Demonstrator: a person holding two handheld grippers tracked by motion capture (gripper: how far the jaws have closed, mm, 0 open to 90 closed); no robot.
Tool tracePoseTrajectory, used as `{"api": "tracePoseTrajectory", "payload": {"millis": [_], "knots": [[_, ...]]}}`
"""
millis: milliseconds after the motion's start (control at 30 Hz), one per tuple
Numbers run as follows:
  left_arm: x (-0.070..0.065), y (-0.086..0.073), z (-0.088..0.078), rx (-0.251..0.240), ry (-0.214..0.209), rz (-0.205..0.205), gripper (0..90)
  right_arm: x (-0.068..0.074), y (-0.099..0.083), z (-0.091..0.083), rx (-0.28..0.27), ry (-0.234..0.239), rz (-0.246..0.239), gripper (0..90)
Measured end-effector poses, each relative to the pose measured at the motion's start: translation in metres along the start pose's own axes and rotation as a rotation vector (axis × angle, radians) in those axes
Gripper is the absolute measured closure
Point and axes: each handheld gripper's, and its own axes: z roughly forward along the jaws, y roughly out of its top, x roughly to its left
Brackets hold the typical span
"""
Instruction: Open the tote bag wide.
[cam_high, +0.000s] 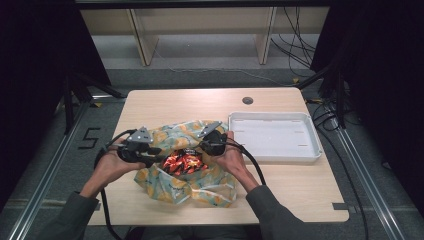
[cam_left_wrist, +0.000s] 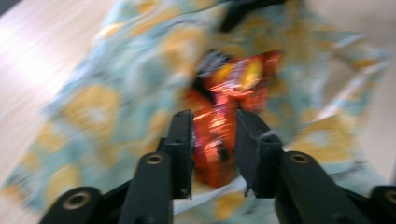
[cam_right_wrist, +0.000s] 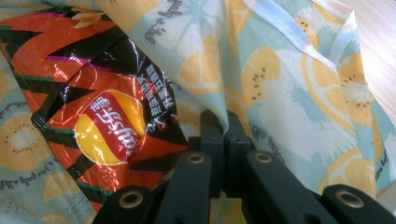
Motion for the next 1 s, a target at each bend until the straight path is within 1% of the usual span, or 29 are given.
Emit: {"api": "tracePoseTrajectory", "payload": {"millis": [33, 100, 200, 233, 267, 333, 367, 400, 433, 467, 500, 533, 600, 633, 700, 733, 767, 800, 833, 867, 900, 933, 967, 1000], "knots": [[-0.004, 0.001, 0.006, 0.008, -0.015, 0.008, 72.5, 0.000, 0.000, 0.000, 0.001, -0.002, 0.000, 90.0], [-0.009, 0.001, 0.021, 0.048, -0.024, 0.020, 77.0, 0.001, -0.001, 0.001, 0.001, -0.003, 0.007, 90.0], [-0.010, -0.006, 0.039, 0.134, -0.059, 0.016, 85.6, -0.001, 0.000, 0.000, 0.003, 0.002, 0.003, 90.0], [-0.012, -0.010, 0.042, 0.162, -0.074, 0.004, 87.6, -0.001, 0.000, -0.001, 0.009, 0.000, 0.005, 90.0], [-0.012, -0.014, 0.042, 0.185, -0.086, 0.016, 89.2, -0.002, -0.001, 0.000, -0.002, -0.001, 0.000, 90.0], [-0.018, -0.024, 0.039, 0.222, -0.118, -0.004, 89.5, -0.005, -0.002, 0.000, -0.002, -0.010, 0.002, 90.0], [-0.019, -0.030, 0.036, 0.235, -0.125, 0.004, 89.5, -0.005, -0.002, 0.000, 0.001, -0.008, 0.011, 90.0], [-0.019, -0.038, 0.031, 0.239, -0.123, -0.003, 89.6, -0.006, -0.003, 0.000, -0.001, -0.009, 0.004, 90.0], [-0.017, -0.043, 0.029, 0.255, -0.125, -0.002, 89.6, -0.007, -0.003, 0.000, 0.001, -0.005, 0.010, 90.0], [-0.015, -0.051, 0.026, 0.261, -0.122, -0.014, 89.7, -0.007, -0.004, 0.001, 0.002, -0.005, 0.004, 90.0], [-0.012, -0.057, 0.024, 0.277, -0.109, -0.009, 89.7, -0.007, -0.004, 0.001, 0.007, -0.008, 0.013, 90.0], [-0.010, -0.064, 0.023, 0.292, -0.100, -0.019, 89.7, -0.007, -0.004, 0.002, 0.010, -0.009, 0.014, 90.0], [-0.005, -0.075, 0.022, 0.321, -0.084, -0.014, 89.7, -0.007, -0.005, 0.004, 0.014, -0.012, 0.010, 90.0], [-0.003, -0.079, 0.021, 0.344, -0.080, -0.011, 89.8, -0.006, -0.005, 0.004, 0.018, -0.011, 0.013, 90.0], [-0.001, -0.083, 0.020, 0.341, -0.071, -0.006, 89.7, -0.006, -0.005, 0.005, 0.017, -0.010, 0.011, 90.0], [-0.001, -0.083, 0.019, 0.336, -0.066, 0.006, 89.7, -0.006, -0.005, 0.005, 0.025, 0.000, 0.021, 90.0], [-0.002, -0.082, 0.019, 0.325, -0.060, 0.008, 89.7, -0.007, -0.005, 0.006, 0.023, -0.004, 0.010, 90.0], [-0.005, -0.079, 0.019, 0.276, -0.050, -0.016, 89.6, -0.006, -0.005, 0.008, 0.015, -0.008, 0.019, 90.0], [-0.005, -0.076, 0.017, 0.246, -0.045, -0.018, 89.4, -0.006, -0.005, 0.008, 0.016, -0.007, 0.025, 90.0], [-0.006, -0.071, 0.016, 0.229, -0.041, -0.017, 88.2, -0.006, -0.005, 0.008, 0.012, -0.011, 0.016, 90.0], [-0.006, -0.066, 0.014, 0.217, -0.024, 0.003, 86.3, -0.006, -0.005, 0.007, 0.025, 0.002, 0.012, 90.0], [-0.008, -0.062, 0.014, 0.183, -0.005, -0.006, 83.3, -0.005, -0.004, 0.007, 0.020, 0.006, 0.014, 90.0], [-0.009, -0.057, 0.014, 0.165, 0.006, 0.006, 83.0, -0.004, -0.004, 0.006, 0.014, 0.003, 0.010, 90.0], [-0.011, -0.053, 0.015, 0.137, 0.029, 0.016, 81.3, -0.005, -0.003, 0.005, 0.014, 0.005, 0.002, 90.0]]}}
